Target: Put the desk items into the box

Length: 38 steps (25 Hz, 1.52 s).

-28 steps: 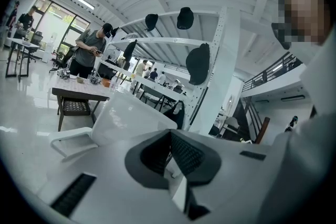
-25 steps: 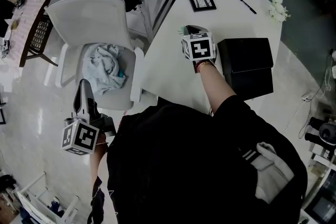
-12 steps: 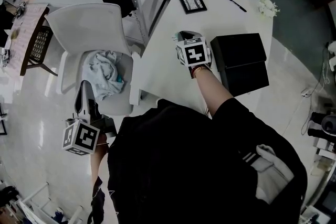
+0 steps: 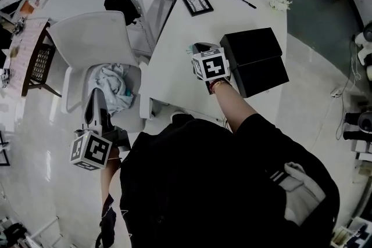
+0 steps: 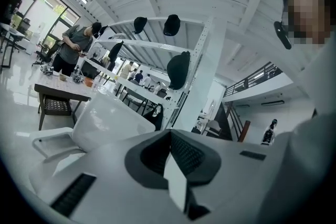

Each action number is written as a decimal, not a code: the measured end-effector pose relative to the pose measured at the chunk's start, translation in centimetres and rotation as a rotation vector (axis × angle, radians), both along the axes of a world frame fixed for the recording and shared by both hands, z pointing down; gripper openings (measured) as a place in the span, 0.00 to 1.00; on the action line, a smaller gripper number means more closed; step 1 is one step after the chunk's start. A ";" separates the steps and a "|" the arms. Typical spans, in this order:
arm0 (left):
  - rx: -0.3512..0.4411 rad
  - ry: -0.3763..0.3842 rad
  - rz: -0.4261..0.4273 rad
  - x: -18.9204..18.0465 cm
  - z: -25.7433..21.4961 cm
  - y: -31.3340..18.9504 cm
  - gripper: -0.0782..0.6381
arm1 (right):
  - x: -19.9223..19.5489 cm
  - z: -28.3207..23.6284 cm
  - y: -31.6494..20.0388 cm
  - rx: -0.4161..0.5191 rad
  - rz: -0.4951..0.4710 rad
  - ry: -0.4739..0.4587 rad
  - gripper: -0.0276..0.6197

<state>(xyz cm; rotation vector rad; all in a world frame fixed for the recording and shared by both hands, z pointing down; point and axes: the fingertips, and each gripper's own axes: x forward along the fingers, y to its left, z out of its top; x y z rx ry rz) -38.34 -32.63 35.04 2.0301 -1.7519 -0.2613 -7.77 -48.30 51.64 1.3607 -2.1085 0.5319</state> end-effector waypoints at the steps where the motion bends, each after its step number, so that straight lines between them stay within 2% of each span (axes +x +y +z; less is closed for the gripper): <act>1: 0.004 0.003 0.010 0.3 -0.1 0.1 0.12 | 0.2 -0.3 0.4 0.007 0.003 -0.005 0.06; 10: 0.040 0.041 0.118 3.1 -0.5 0.8 0.12 | 2.4 -2.6 4.3 0.056 0.071 -0.037 0.06; 25: 0.085 0.077 0.283 7.5 -1.5 2.7 0.12 | 10.0 -5.8 10.6 0.123 0.275 -0.043 0.06; 38: 0.069 0.108 0.390 10.9 -0.4 3.5 0.12 | 17.7 -8.2 16.1 0.167 0.459 -0.009 0.06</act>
